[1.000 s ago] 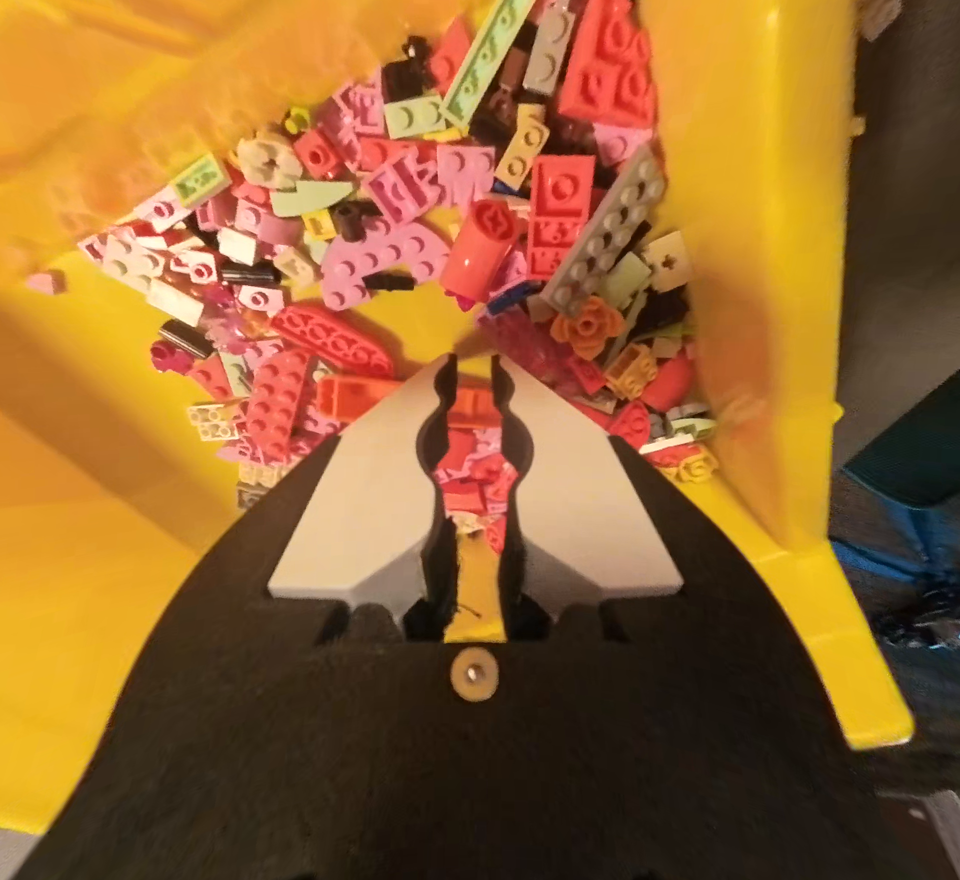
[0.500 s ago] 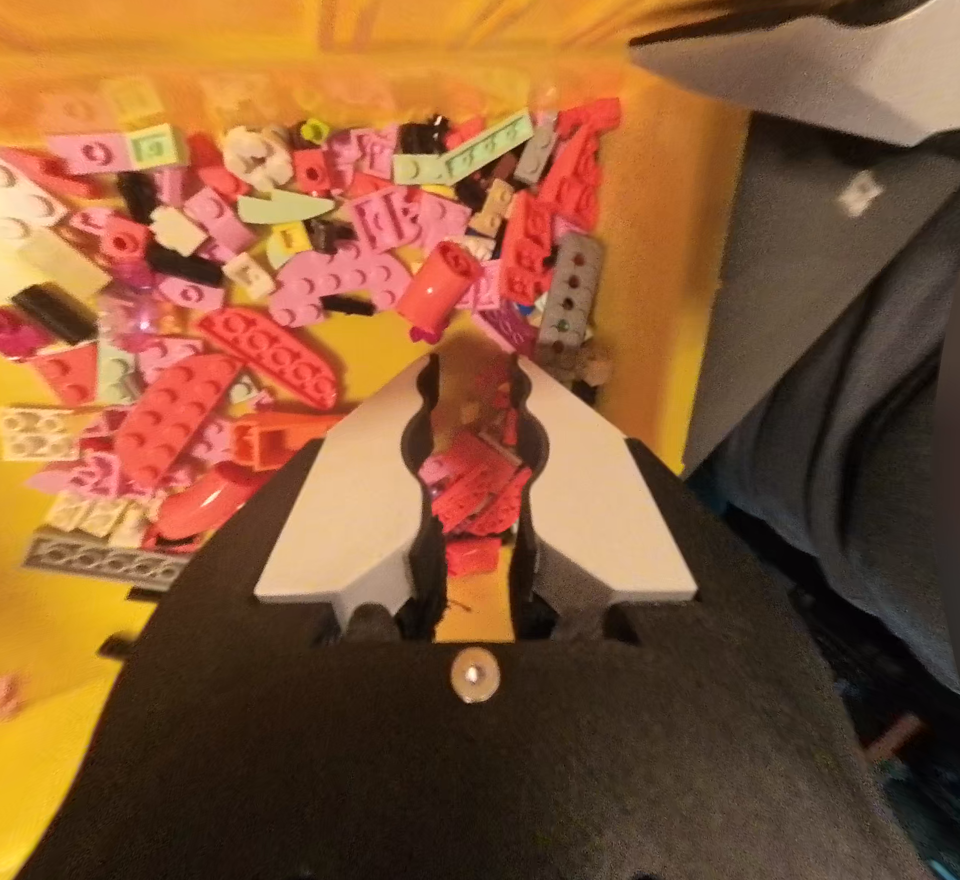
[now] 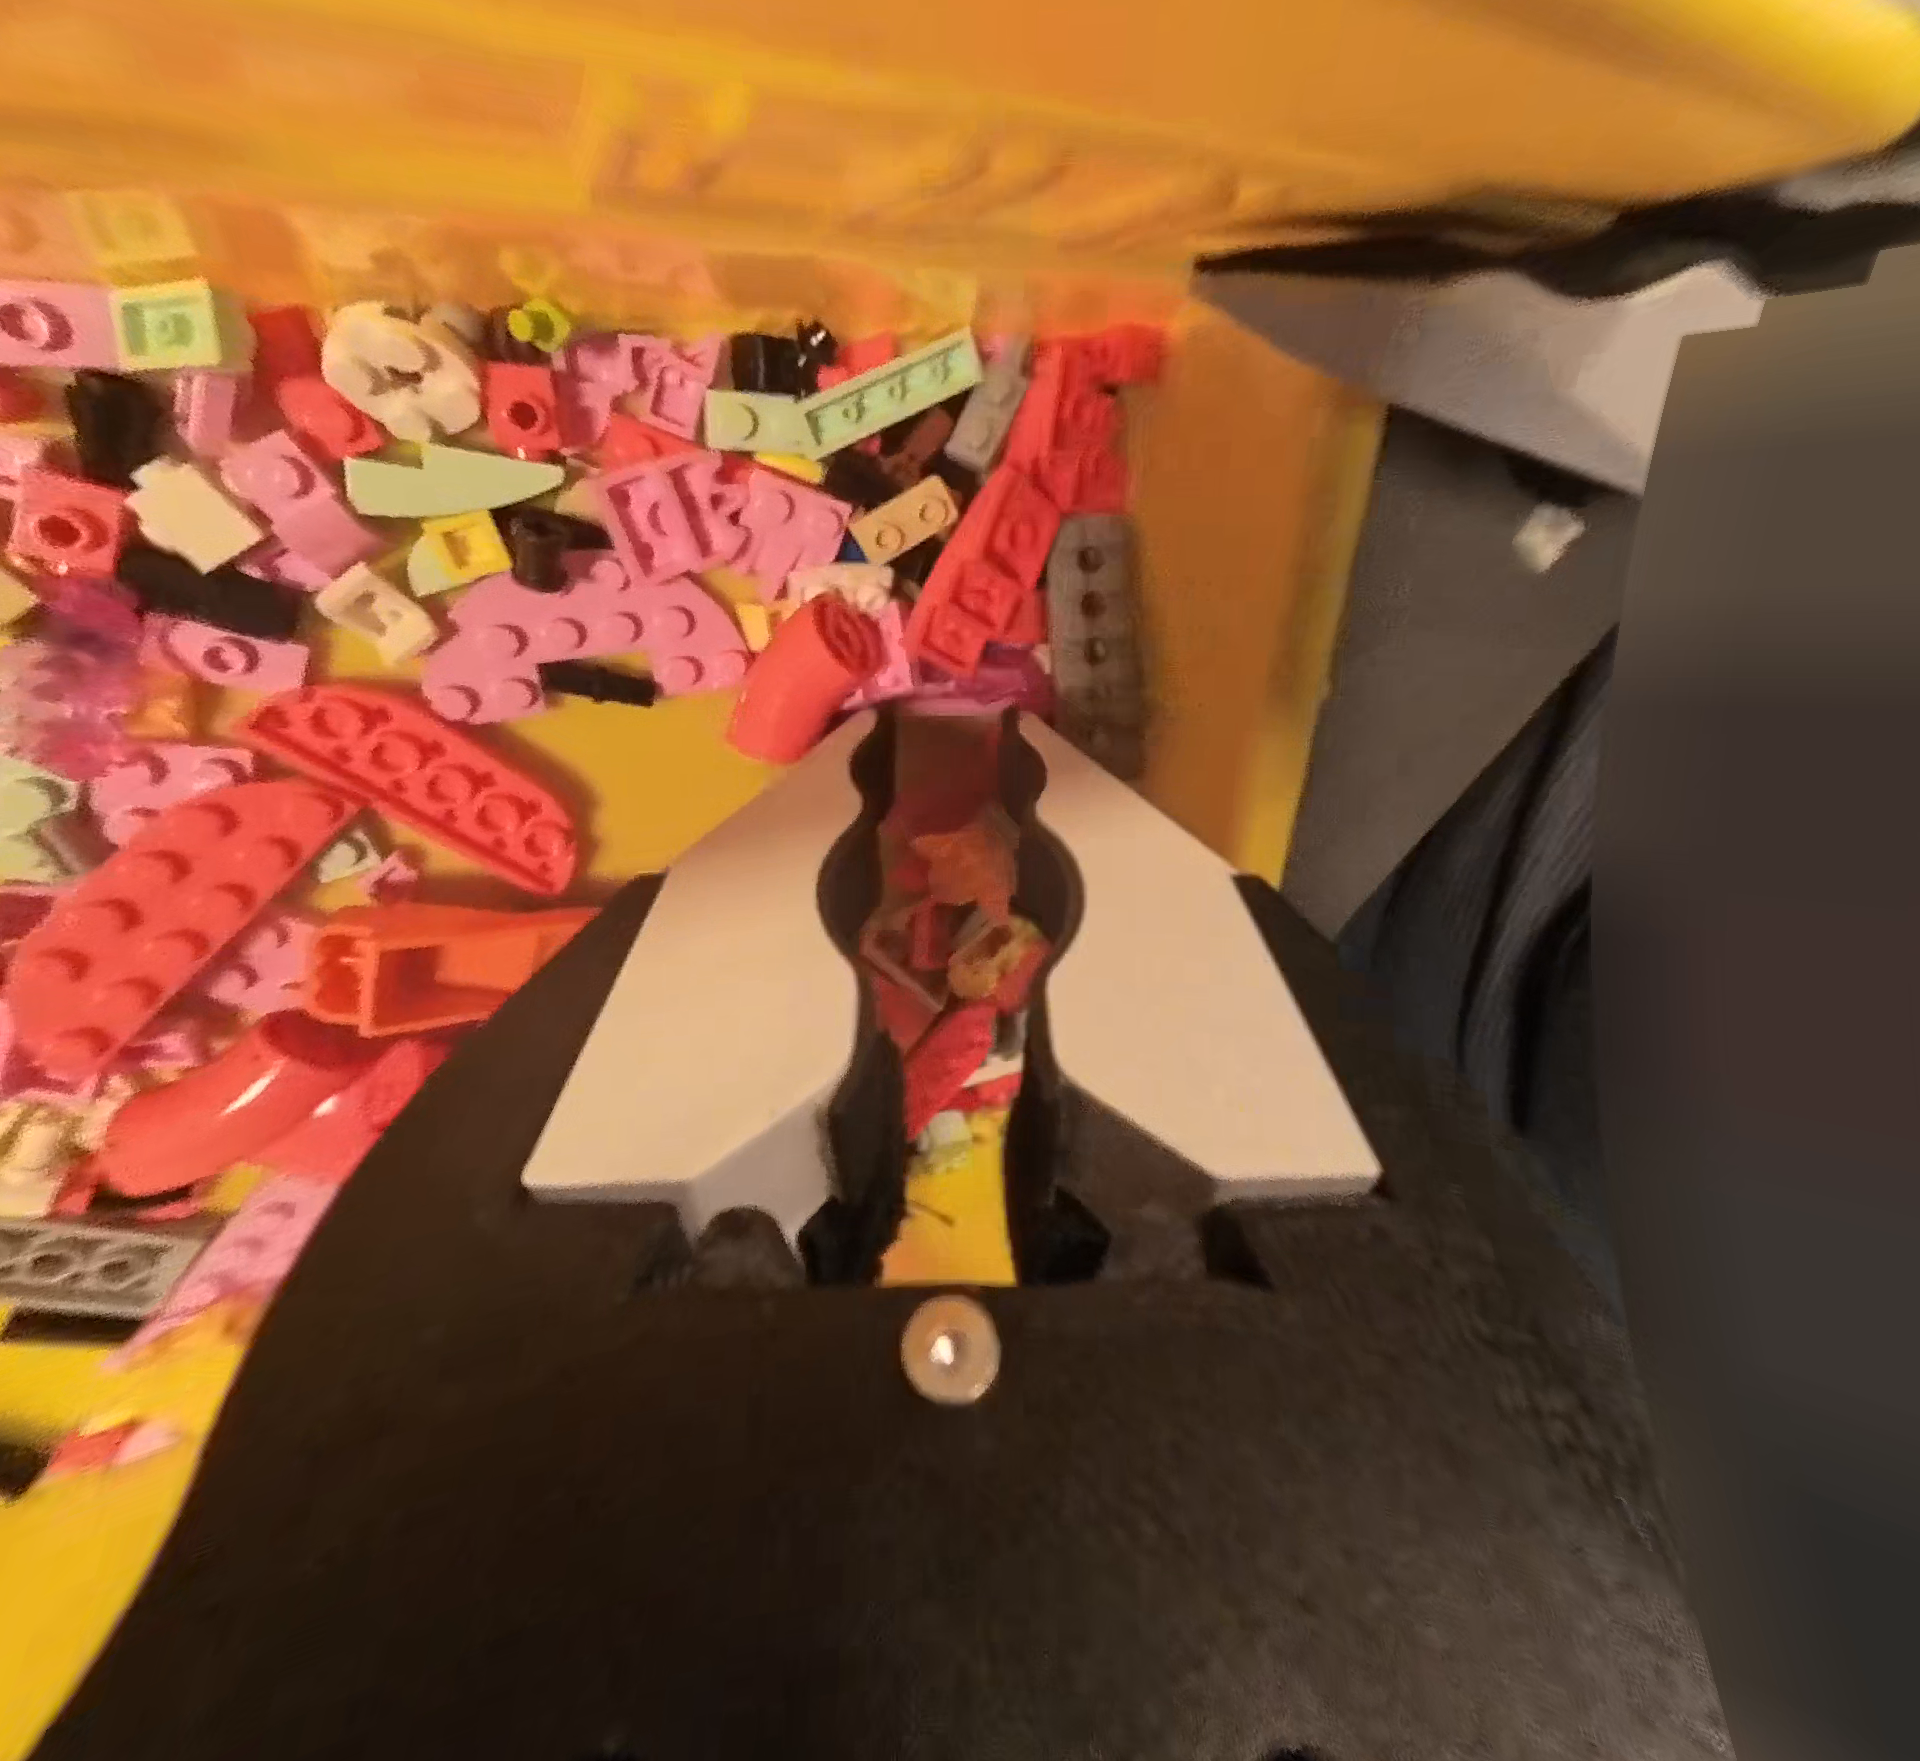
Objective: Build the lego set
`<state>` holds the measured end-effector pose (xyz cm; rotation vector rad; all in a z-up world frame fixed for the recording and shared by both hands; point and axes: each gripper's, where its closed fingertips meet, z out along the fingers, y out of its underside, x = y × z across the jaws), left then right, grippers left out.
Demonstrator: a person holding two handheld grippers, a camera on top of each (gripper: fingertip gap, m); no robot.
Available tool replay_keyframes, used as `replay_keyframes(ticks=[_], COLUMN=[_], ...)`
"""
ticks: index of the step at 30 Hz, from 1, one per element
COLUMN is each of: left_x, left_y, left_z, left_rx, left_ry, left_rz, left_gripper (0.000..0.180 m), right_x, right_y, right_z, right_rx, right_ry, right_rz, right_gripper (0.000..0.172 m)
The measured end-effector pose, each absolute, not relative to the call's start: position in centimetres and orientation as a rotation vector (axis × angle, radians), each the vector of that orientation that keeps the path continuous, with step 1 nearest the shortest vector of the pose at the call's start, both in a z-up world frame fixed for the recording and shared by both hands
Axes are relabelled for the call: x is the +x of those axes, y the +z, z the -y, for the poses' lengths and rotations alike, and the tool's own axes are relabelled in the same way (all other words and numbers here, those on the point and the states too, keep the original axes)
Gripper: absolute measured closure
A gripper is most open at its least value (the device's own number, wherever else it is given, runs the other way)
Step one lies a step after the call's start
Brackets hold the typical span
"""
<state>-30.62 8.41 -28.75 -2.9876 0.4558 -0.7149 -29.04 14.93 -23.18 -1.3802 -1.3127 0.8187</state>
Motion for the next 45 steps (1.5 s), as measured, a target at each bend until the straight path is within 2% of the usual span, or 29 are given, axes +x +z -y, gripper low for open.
replay_keyframes(ticks=[5,7,11,16,21,24,27,33,41,45], left_x=[-29.5,-29.8,-29.7,-29.7,-31.0,-33.2,-34.9,-35.1,-35.8,-36.2], left_y=[-27.1,-27.5,-28.1,-27.2,-26.9,-26.3,-26.2,-27.8,-27.9,-26.9], left_z=[-10.1,-10.2,-9.7,-9.5,-8.8,-8.9,-8.5,-7.4,-9.0,-9.5], left_rx=[-2.84,-2.845,-2.876,-2.856,-2.884,-2.886,-2.917,-2.993,-2.928,-2.859], left_ry=[-1.033,-1.028,-1.004,-1.04,-0.911,-0.693,-0.509,-0.435,-0.386,-0.311], left_rz=[-0.168,-0.153,-0.199,-0.209,-0.276,-0.314,-0.354,-0.398,-0.354,-0.409], left_gripper=[0.158,0.159,0.171,0.173,0.173,0.173,0.166,0.162,0.18,0.18], right_x=[-29.0,-29.0,-29.0,-29.0,-29.0,-29.0,-29.0,-29.0,-29.0,-29.0], right_y=[-23.2,-23.2,-23.2,-23.2,-23.2,-23.2,-23.2,-23.2,-23.1,-23.2], right_z=[-14.9,-14.9,-15.0,-15.0,-15.0,-15.0,-15.0,-15.0,-15.0,-15.0], right_rx=[-1.38,-1.38,-1.38,-1.38,-1.38,-1.38,-1.379,-1.377,-1.377,-1.373], right_ry=[0.818,0.818,0.819,0.82,0.817,0.816,0.812,0.806,0.808,0.806], right_rz=[1.313,1.313,1.313,1.313,1.312,1.311,1.311,1.311,1.311,1.315], right_gripper=[0.168,0.168,0.168,0.168,0.168,0.168,0.168,0.168,0.168,0.168])
